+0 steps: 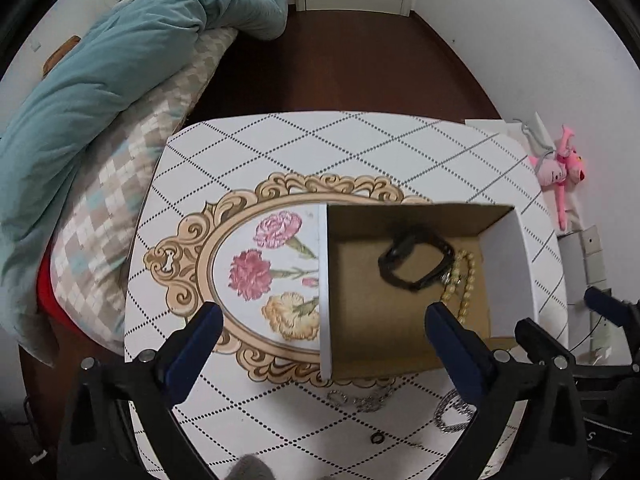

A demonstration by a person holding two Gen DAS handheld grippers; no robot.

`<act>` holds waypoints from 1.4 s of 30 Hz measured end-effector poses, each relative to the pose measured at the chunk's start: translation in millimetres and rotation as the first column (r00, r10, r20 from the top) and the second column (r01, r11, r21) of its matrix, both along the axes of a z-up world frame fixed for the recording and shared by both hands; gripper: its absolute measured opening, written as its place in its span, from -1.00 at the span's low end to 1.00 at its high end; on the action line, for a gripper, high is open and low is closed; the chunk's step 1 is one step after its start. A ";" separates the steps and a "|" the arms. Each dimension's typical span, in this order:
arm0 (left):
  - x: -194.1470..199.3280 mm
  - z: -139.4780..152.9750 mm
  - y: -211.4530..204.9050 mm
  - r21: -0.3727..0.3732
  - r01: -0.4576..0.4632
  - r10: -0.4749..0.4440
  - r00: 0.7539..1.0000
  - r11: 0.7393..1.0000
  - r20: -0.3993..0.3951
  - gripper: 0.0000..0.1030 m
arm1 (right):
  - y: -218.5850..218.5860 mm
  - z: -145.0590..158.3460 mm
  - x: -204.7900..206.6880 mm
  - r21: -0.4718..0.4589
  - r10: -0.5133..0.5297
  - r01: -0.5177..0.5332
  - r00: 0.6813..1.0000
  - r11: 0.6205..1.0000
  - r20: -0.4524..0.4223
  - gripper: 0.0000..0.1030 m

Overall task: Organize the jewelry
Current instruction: 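Carry the watch band into the box with the left tool while the right drops the bracelet, then grasp a small black ring with the left tool while the right tool grasps another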

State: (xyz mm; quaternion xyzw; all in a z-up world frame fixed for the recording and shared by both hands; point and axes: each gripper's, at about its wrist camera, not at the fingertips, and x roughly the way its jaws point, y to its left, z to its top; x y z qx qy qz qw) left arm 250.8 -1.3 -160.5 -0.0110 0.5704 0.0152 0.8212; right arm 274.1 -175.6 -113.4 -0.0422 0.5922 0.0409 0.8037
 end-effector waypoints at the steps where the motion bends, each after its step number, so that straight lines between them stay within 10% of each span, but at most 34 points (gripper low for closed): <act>1: -2.4 -0.8 -0.5 0.002 -0.001 0.001 1.000 1.000 0.002 1.00 | -0.5 -2.8 -1.3 -0.010 -0.001 0.001 1.000 1.000 0.003 0.98; 33: -106.1 107.6 1.8 -0.034 -0.025 0.033 0.961 0.999 0.276 1.00 | -12.8 127.6 -105.7 0.023 -0.076 0.073 0.945 0.997 0.317 0.99; 42: -130.1 52.8 3.0 -0.001 -0.035 0.035 0.978 0.999 0.208 1.00 | -26.9 74.0 -134.2 0.061 -0.114 0.103 0.971 0.993 0.211 0.99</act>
